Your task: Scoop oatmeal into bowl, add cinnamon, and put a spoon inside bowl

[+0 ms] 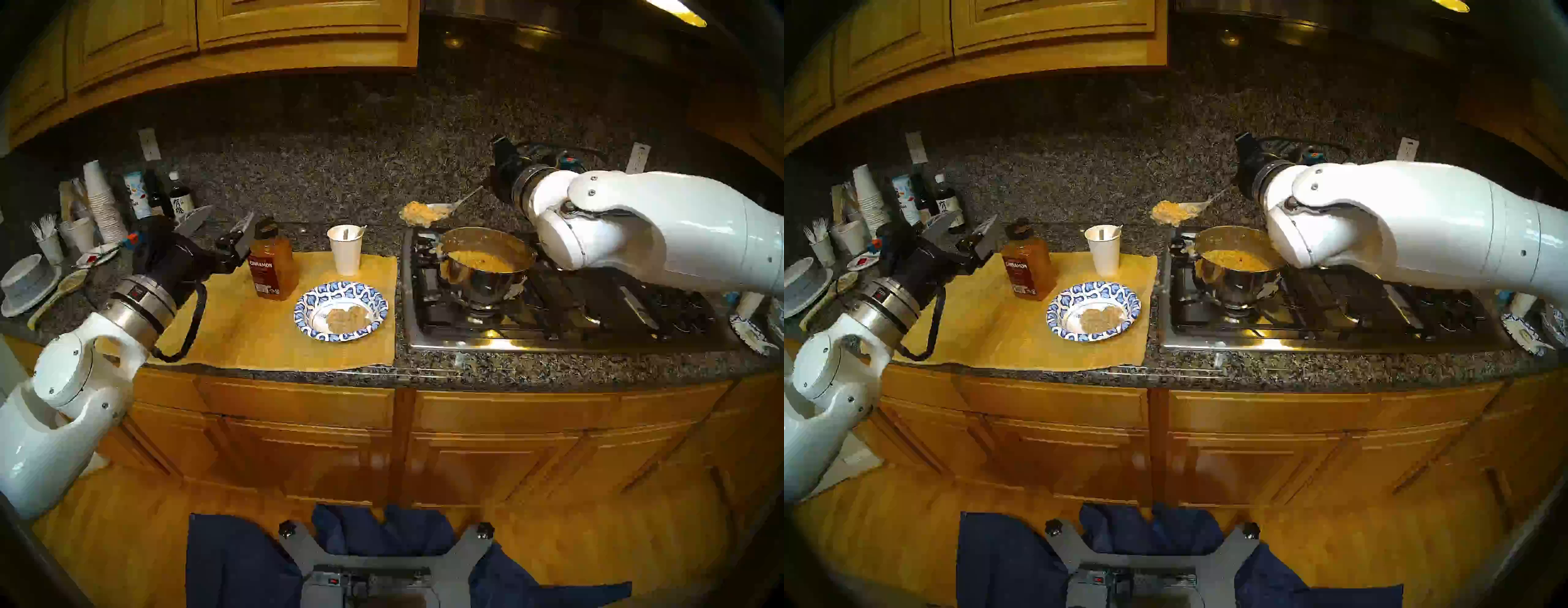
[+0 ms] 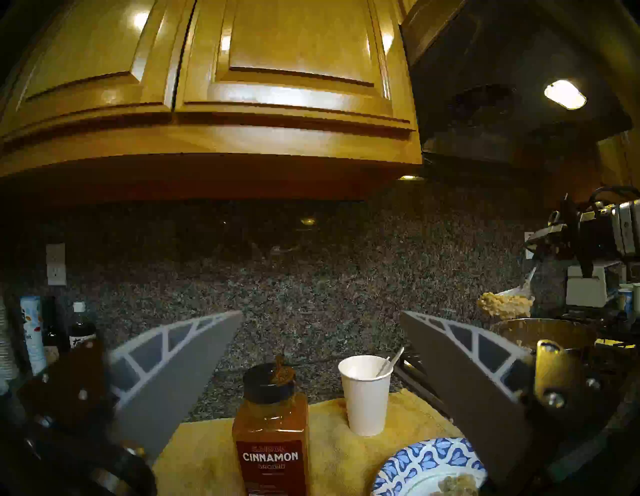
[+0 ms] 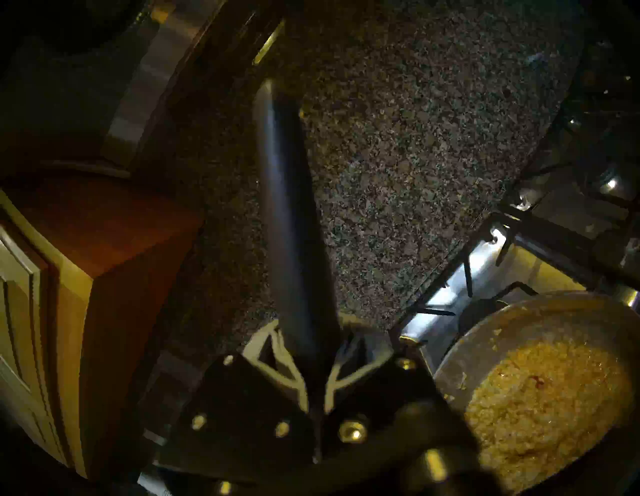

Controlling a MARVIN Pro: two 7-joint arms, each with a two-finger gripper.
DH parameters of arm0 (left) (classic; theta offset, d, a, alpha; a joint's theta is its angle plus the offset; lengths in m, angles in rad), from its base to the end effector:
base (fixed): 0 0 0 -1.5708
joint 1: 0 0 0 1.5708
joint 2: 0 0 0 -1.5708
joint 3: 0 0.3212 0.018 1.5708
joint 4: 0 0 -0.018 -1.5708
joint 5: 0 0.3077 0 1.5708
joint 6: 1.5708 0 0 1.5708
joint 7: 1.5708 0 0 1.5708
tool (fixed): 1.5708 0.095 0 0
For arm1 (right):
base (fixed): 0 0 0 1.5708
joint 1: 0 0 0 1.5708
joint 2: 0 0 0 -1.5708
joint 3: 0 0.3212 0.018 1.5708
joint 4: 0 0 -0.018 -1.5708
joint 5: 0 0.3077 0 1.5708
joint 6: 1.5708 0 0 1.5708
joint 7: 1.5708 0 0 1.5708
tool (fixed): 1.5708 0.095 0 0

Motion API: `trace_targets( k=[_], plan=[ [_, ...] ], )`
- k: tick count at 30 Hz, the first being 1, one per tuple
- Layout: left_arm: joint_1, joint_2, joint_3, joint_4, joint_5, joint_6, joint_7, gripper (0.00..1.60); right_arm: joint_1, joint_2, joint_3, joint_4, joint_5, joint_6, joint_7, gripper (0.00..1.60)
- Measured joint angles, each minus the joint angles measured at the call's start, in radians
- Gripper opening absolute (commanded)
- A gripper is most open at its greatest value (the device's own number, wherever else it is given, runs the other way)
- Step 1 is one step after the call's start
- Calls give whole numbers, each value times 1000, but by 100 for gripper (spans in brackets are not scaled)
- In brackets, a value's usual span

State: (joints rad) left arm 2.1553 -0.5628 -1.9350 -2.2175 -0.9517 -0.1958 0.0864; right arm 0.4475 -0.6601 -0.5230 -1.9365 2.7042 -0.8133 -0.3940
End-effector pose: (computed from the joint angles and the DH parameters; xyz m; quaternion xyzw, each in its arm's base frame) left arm 0.3032 0.1526 -0.1151 0.6008 -0.1065 0.7868 0.0931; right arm 0.4804 -0.0095 0.0064 -0.6551 0.3204 -0.5980 0.3325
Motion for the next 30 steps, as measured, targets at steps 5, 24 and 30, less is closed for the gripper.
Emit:
trace_targets(
  k=[5, 24, 30],
  plan=[
    [0, 0, 0, 0, 0, 0, 0, 160, 5, -45, 5, -6, -1, -15, -24, 0],
    [0, 0, -1, 0, 0, 0, 0, 160, 24, -165, -15, -59, -32, -66, -91, 0],
    [0, 0, -1, 0, 0, 0, 0, 160, 24, -207, -28, -66, -41, -82, -107, 0]
  ],
)
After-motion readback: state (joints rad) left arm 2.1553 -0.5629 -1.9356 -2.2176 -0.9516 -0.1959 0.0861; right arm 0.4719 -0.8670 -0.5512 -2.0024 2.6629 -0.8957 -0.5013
